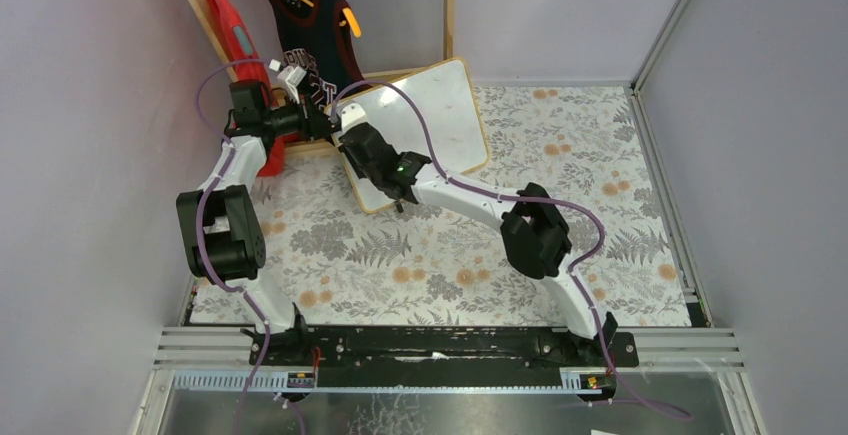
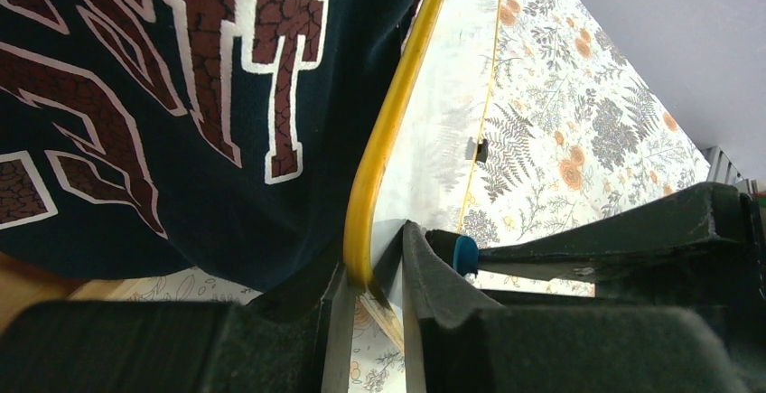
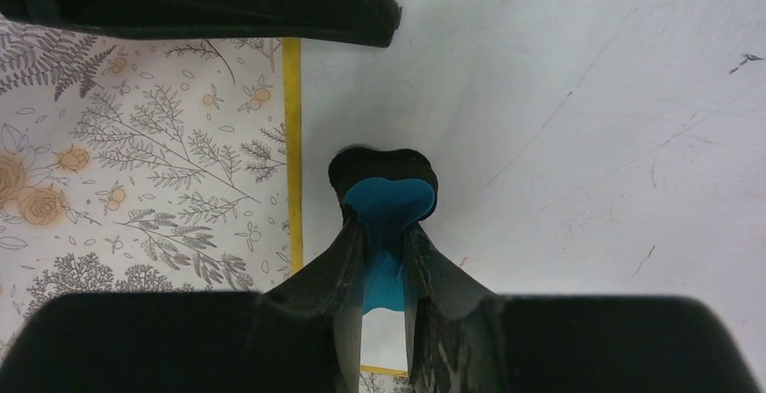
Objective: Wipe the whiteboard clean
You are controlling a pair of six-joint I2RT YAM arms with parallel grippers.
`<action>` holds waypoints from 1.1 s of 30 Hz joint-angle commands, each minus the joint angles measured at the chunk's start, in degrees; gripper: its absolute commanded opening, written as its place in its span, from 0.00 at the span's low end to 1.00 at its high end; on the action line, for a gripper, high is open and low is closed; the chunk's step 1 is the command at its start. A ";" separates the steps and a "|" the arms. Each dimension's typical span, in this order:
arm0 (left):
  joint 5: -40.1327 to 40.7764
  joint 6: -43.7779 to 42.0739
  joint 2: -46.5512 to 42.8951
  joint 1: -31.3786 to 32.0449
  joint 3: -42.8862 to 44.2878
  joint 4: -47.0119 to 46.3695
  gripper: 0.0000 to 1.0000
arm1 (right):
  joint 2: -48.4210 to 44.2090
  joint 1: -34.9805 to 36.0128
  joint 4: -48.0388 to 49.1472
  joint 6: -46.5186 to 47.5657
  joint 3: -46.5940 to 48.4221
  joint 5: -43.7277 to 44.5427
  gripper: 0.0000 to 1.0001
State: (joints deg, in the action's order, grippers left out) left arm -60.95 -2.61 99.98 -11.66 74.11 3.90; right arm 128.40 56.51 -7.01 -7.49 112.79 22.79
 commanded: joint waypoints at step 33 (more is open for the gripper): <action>6.86 -7.45 0.14 0.44 -2.56 3.72 0.00 | 0.61 0.88 1.10 -2.13 2.60 0.24 0.00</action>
State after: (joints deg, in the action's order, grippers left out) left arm -60.86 -2.85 99.59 -11.66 73.84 4.01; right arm 127.46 56.14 -6.02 -8.43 111.96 25.61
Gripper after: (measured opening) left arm 0.182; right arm 0.239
